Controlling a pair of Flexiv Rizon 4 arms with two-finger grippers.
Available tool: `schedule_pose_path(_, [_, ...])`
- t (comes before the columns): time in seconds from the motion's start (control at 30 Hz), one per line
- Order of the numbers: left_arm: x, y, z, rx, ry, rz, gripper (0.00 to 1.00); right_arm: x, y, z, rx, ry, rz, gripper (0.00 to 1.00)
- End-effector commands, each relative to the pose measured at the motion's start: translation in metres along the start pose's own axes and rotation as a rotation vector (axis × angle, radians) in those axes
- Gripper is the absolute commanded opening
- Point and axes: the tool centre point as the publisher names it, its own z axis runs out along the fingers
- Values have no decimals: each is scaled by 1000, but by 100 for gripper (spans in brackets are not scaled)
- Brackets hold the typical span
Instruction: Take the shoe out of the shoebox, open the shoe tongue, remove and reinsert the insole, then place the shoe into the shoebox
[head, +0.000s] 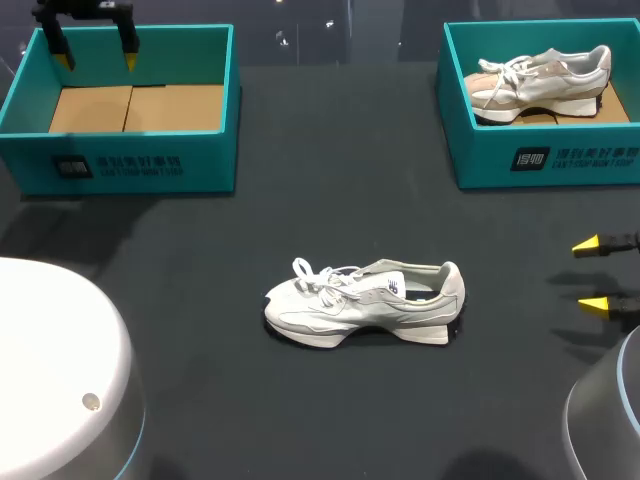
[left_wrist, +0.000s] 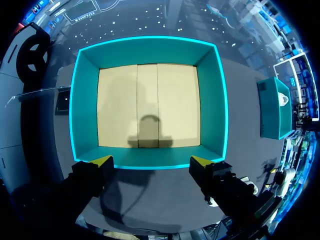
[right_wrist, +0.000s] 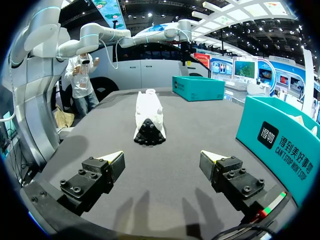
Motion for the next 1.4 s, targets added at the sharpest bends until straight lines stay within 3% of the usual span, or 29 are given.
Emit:
schedule_pose_path(0.03, [0, 0, 0, -1, -1, 0, 100, 2, -4, 4, -9, -4, -16, 100])
schedule_pose_path(0.77, [0, 0, 0, -1, -1, 0, 100, 9, -10, 4, 36, -13, -63, 100])
schedule_pose_path(0.93, [0, 0, 0, -1, -1, 0, 100, 11, -11, 11, 64, -25, -66, 100])
schedule_pose_path(1.4, [0, 0, 0, -1, -1, 0, 100, 16, -11, 49, 36, -20, -87, 100])
